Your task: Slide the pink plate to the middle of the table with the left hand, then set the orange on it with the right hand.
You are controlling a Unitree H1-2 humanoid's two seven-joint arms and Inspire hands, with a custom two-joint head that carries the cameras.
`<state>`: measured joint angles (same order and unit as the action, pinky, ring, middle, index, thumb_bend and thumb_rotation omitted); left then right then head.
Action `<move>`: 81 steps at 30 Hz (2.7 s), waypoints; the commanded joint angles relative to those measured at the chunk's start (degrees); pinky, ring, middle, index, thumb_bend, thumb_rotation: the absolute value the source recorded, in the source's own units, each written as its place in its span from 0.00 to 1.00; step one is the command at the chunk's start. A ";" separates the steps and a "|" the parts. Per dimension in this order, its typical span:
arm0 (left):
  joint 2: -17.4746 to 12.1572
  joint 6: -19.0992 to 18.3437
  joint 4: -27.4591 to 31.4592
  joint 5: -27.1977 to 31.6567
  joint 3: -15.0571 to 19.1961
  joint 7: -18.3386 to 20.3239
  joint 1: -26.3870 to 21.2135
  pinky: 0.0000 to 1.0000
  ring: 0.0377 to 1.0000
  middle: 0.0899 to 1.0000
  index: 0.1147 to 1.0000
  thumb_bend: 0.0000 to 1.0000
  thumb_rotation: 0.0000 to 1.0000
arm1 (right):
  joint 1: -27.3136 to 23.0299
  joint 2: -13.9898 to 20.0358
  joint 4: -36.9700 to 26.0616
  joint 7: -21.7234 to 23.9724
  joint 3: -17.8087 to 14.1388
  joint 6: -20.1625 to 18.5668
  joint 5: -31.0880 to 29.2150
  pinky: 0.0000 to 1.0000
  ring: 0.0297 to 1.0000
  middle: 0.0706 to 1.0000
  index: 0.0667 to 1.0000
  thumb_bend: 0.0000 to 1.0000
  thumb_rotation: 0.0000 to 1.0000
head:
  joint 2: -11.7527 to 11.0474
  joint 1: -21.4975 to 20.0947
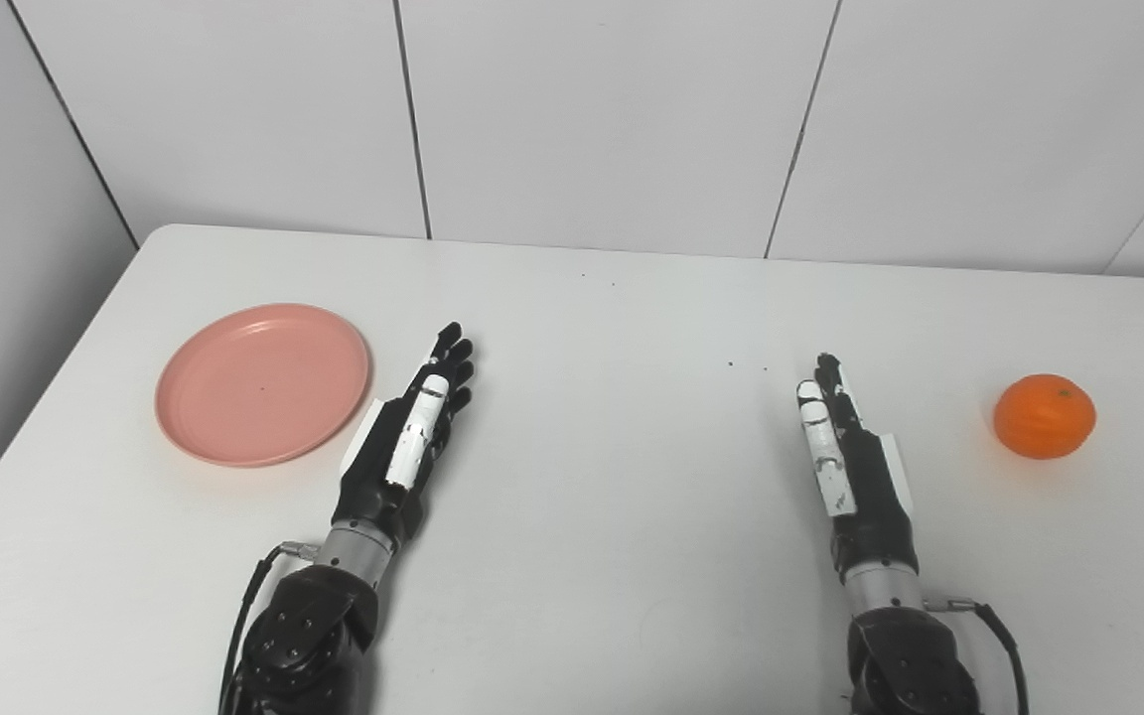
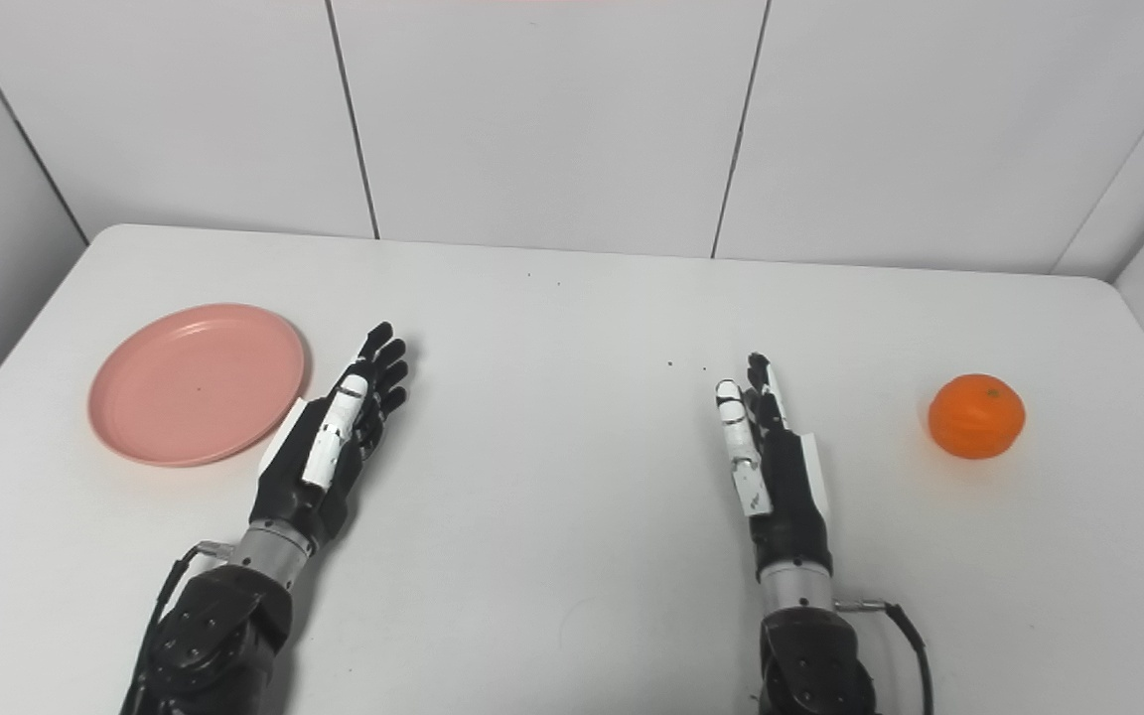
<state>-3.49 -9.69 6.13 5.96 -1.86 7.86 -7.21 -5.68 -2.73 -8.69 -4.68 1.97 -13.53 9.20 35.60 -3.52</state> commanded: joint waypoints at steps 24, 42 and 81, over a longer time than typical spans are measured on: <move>0.13 1.09 1.62 -0.18 0.03 -0.28 -1.37 1.00 1.00 1.00 1.00 0.37 1.00 | -0.94 0.33 -1.07 -0.47 0.23 2.12 1.33 0.94 0.96 0.97 0.97 0.27 1.00 | 0.03 0.13; 1.11 3.16 -0.39 -1.87 -1.18 -0.94 -1.18 1.00 1.00 1.00 1.00 0.37 1.00 | -0.24 1.39 -0.64 0.96 -0.96 3.25 -2.24 0.96 0.97 0.98 0.98 0.26 1.00 | -2.85 6.04; 6.67 7.91 -6.63 -2.83 -3.33 -3.35 -0.79 1.00 1.00 1.00 1.00 0.34 1.00 | 1.68 5.52 4.10 6.88 -2.38 12.46 -13.32 1.00 1.00 1.00 1.00 0.12 1.00 | -12.35 20.09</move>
<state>2.44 -1.91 -0.93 2.83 -4.88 4.20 -7.20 -3.51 2.66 -2.83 1.70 -0.40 -0.39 -3.96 23.20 16.61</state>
